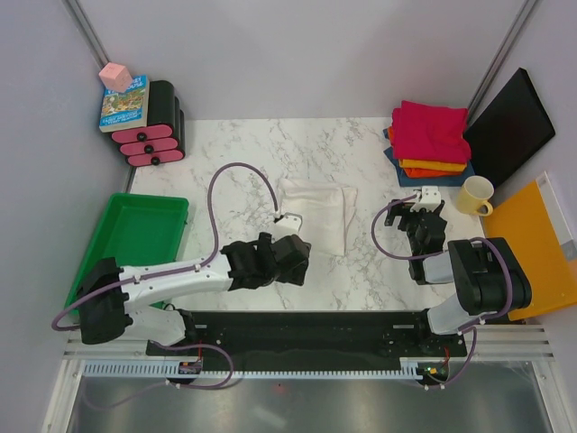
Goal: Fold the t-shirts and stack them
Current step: Put the neatly folded tshirt into the corner of the board with the right arm
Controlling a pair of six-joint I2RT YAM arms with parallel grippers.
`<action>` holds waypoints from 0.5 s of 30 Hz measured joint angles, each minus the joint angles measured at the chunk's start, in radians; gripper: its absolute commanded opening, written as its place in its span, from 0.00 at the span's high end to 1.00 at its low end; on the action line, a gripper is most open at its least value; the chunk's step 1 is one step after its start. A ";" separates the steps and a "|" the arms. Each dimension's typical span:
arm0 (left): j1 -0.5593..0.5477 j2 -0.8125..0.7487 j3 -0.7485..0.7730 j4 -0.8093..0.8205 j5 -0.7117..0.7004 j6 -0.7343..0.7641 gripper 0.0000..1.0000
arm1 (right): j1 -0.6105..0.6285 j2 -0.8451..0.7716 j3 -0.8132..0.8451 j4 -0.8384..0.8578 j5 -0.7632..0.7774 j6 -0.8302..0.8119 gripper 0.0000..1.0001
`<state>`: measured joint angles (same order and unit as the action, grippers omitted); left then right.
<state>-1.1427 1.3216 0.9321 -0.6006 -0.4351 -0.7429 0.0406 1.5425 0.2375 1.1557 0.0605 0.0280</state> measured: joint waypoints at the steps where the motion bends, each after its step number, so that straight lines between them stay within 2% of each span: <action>1: -0.018 0.000 0.000 -0.003 -0.011 -0.010 0.17 | 0.000 0.000 0.000 0.000 0.000 0.000 0.02; 6: -0.116 0.008 0.010 -0.029 -0.100 -0.085 0.18 | 0.000 0.000 0.000 0.000 0.000 0.002 0.02; 10: -0.164 0.115 0.087 -0.094 -0.179 -0.156 0.18 | 0.000 0.000 0.000 0.000 0.000 0.002 0.02; 13: -0.191 0.259 0.232 -0.211 -0.246 -0.220 0.15 | 0.000 0.000 0.000 0.000 0.000 0.002 0.02; 15: -0.200 0.370 0.389 -0.363 -0.291 -0.288 0.13 | 0.000 0.000 0.000 0.000 0.000 0.002 0.02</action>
<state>-1.3422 1.6913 1.3216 -0.9634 -0.7261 -1.0313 0.0406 1.5425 0.2375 1.1557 0.0605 0.0303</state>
